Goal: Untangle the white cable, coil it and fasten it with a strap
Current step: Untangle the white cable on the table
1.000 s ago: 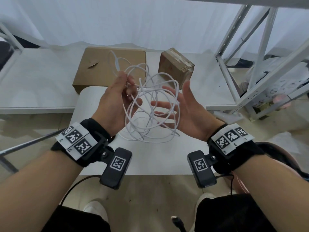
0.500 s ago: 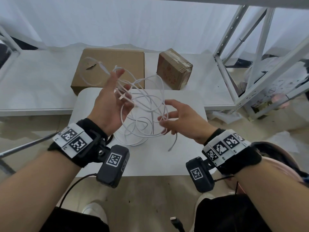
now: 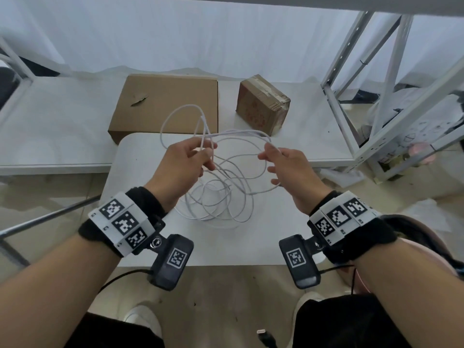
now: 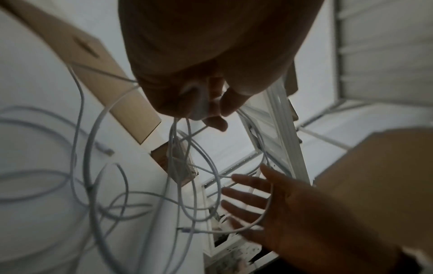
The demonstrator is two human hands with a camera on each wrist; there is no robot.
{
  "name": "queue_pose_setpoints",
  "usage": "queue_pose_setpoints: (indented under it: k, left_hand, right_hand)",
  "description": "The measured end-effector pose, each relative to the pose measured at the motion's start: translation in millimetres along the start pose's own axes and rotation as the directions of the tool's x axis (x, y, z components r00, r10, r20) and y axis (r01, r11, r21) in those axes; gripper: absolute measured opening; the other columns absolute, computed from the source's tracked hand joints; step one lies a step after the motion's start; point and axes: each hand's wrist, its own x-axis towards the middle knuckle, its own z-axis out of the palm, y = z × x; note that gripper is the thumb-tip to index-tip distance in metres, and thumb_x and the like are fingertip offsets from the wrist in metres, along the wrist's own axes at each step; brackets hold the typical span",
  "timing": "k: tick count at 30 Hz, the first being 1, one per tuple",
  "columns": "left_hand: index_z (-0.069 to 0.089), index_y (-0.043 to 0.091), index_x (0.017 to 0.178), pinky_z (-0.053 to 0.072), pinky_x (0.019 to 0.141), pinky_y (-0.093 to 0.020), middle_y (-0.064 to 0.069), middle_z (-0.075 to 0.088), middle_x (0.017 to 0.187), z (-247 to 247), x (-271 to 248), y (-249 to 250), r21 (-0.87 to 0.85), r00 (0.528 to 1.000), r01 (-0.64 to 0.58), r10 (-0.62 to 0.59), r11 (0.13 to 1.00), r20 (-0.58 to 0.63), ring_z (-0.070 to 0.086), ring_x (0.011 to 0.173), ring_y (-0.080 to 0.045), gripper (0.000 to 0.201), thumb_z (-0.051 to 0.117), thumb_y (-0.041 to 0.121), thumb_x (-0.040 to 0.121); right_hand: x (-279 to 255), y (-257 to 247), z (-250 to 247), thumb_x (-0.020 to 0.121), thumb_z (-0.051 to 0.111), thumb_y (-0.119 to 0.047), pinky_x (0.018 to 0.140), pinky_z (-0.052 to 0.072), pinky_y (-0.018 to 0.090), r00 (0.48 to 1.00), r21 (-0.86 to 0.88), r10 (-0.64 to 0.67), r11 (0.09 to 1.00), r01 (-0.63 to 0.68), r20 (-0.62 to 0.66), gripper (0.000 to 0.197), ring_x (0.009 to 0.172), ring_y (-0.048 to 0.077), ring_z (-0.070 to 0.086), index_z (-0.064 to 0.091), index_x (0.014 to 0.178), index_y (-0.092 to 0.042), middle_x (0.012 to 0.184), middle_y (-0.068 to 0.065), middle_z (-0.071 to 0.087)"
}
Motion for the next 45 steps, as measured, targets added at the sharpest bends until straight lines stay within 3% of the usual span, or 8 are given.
queue_pose_setpoints:
  k: [4, 8, 12, 17, 23, 30, 33, 45]
  left_hand:
    - [0.069, 0.024, 0.094, 0.053, 0.068, -0.036, 0.006, 0.073, 0.07, -3, 0, -5, 0.23, 0.997, -0.056, 0.068, 0.972, -0.044, 0.06, 0.063, -0.017, 0.014, 0.057, 0.028, 0.099]
    - [0.056, 0.02, 0.109, 0.058, 0.07, -0.038, 0.011, 0.075, 0.073, -1, 0, -5, 0.274, 0.995, -0.074, 0.089, 0.959, -0.042, 0.065, 0.065, -0.008, 0.014, 0.055, 0.03, 0.1]
    - [0.048, 0.024, 0.135, 0.05, 0.055, -0.02, 0.002, 0.072, 0.065, 4, -4, 1, 0.218, 0.996, -0.094, 0.089, 0.971, 0.033, 0.056, 0.052, -0.005, 0.034, 0.049, 0.035, 0.103]
    - [0.059, 0.023, 0.129, 0.035, 0.047, -0.022, -0.005, 0.054, 0.053, 7, -6, 5, -0.017, 0.995, -0.047, 0.048, 0.999, 0.092, 0.045, 0.052, -0.015, 0.036, 0.03, 0.023, 0.108]
    - [0.062, 0.026, 0.124, 0.039, 0.047, -0.021, -0.009, 0.067, 0.061, 9, -10, 5, -0.008, 0.965, -0.09, 0.09, 0.996, 0.245, 0.046, 0.051, -0.016, 0.026, 0.051, 0.016, 0.103]
    - [0.059, 0.017, 0.101, 0.051, 0.051, -0.023, -0.004, 0.074, 0.072, 12, -13, 0, 0.147, 0.973, -0.173, 0.146, 0.974, 0.177, 0.066, 0.054, -0.017, 0.027, 0.079, 0.024, 0.085]
    - [0.051, 0.016, 0.101, 0.058, 0.057, -0.029, -0.001, 0.073, 0.074, 15, -18, 0, 0.191, 0.96, -0.209, 0.164, 0.959, 0.225, 0.069, 0.059, -0.017, 0.036, 0.081, 0.024, 0.082]
    - [0.046, 0.008, 0.082, 0.057, 0.087, -0.052, -0.002, 0.077, 0.077, 12, -14, 4, 0.156, 0.978, -0.195, 0.18, 0.968, 0.11, 0.075, 0.082, -0.012, 0.032, 0.051, 0.032, 0.103]
  right_hand:
    - [2, -4, -7, 0.098, 0.058, -0.034, 0.06, 0.045, 0.028, 0.997, 0.105, 0.007, 0.994, 0.001, -0.08, 0.025, 0.073, 0.015, 0.056, 0.07, 0.085, -0.017, 0.099, 0.006, 0.071]
    - [-2, -7, -8, 0.093, 0.067, -0.026, 0.05, 0.035, 0.022, 0.999, 0.201, -0.052, 0.978, 0.054, -0.012, 0.013, 0.056, 0.01, 0.04, 0.072, 0.092, -0.014, 0.083, 0.001, 0.065]
    - [-1, -6, -5, 0.1, 0.058, -0.025, 0.053, 0.036, 0.02, 0.998, 0.256, -0.055, 0.966, 0.045, 0.031, 0.021, 0.057, 0.009, 0.04, 0.075, 0.099, -0.014, 0.082, 0.001, 0.064]
    - [-1, -4, -3, 0.099, 0.056, -0.008, 0.064, 0.042, 0.022, 0.99, 0.244, -0.126, 0.964, 0.108, 0.059, 0.022, 0.065, 0.01, 0.049, 0.075, 0.098, -0.017, 0.078, -0.002, 0.07]
    - [-5, -4, -2, 0.093, 0.064, -0.003, 0.079, 0.049, 0.025, 0.975, 0.26, -0.198, 0.951, 0.166, 0.103, 0.019, 0.081, 0.011, 0.063, 0.076, 0.092, -0.017, 0.088, 0.003, 0.076]
    - [-11, -7, 4, 0.093, 0.066, -0.018, 0.09, 0.052, 0.031, 0.942, 0.229, -0.257, 0.951, 0.208, 0.215, 0.013, 0.102, 0.023, 0.07, 0.076, 0.098, -0.01, 0.104, 0.009, 0.075]
    - [-16, -8, 7, 0.087, 0.073, -0.028, 0.079, 0.053, 0.019, 0.939, 0.214, -0.242, 0.958, 0.192, 0.243, 0.027, 0.094, 0.012, 0.072, 0.074, 0.101, -0.005, 0.097, 0.003, 0.077]
    - [-5, -2, 7, 0.097, 0.063, -0.019, 0.071, 0.052, 0.022, 0.986, 0.112, -0.169, 0.979, 0.169, -0.01, 0.012, 0.076, 0.011, 0.071, 0.069, 0.091, -0.01, 0.084, 0.006, 0.076]
